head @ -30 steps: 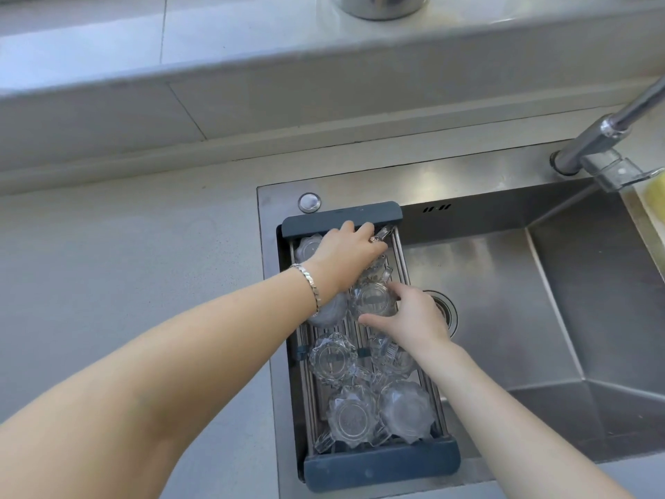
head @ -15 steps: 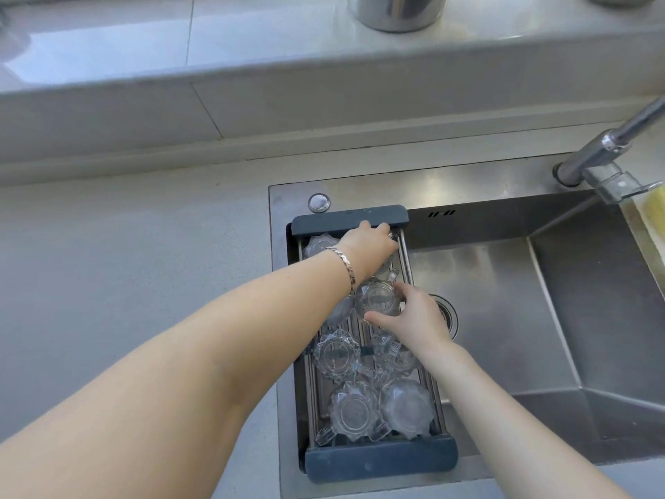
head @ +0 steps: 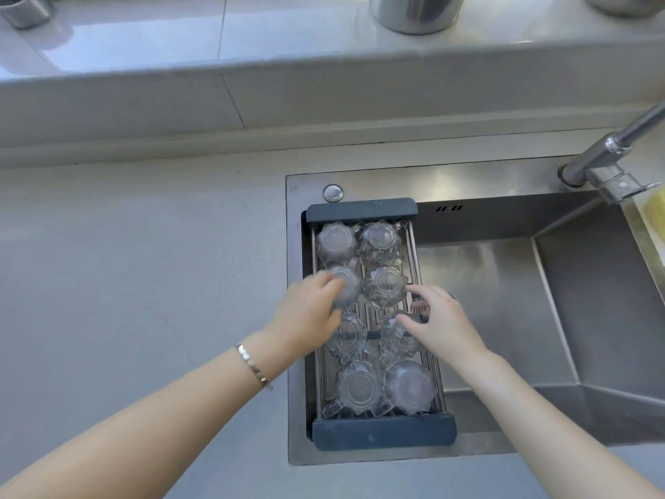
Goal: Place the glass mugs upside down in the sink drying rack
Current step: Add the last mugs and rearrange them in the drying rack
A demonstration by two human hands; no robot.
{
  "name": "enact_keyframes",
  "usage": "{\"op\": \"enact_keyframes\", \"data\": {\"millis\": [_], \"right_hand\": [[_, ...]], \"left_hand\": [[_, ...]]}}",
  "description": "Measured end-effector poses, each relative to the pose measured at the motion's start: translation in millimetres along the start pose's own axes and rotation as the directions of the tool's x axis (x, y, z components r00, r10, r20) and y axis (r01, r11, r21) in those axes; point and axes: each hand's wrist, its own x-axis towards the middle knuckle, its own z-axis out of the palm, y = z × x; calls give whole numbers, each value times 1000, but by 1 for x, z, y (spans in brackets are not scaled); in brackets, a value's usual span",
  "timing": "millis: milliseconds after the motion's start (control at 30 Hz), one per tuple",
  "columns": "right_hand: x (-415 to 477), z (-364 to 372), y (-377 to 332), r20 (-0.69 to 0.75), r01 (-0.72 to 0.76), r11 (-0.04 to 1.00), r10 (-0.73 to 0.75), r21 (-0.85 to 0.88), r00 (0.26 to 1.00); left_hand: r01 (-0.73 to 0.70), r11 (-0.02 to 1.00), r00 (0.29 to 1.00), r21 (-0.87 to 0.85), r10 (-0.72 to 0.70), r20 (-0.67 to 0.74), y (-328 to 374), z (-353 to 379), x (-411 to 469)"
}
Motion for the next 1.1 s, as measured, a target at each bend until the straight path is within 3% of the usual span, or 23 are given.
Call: {"op": "enact_keyframes", "data": {"millis": [100, 200, 367, 500, 600, 867, 1000, 1100], "right_hand": [[-17, 6, 7, 78, 59, 989, -48, -139, 996], [-21, 16, 4, 130, 62, 958, -26, -280, 991], [-18, 22, -3, 145, 28, 934, 26, -357, 989], [-12, 14, -1, 222, 92, 903, 4, -420, 975], [-12, 12, -3, 223, 114, 894, -16, -433, 975], [-38, -15, -7, 51, 101, 946, -90, -309, 995], [-62, -40, -4, -101, 127, 966, -153, -224, 983], [-69, -52, -1, -137, 106, 980, -130, -170, 982]], "left_hand": [[31, 998, 985, 53, -39, 165, 0, 21, -25], [72, 990, 981, 123, -92, 170, 8, 38, -27], [118, 957, 958, 264, -180, 225, 26, 37, -9], [88, 938, 972, 335, -154, 179, 36, 20, -8], [123, 951, 981, 285, -160, 110, 43, 14, -18], [261, 955, 964, 141, -266, 15, 39, 18, -40], [324, 944, 945, 63, -320, -65, 38, 21, -44], [372, 924, 928, 87, -368, -56, 43, 26, -33]]}}
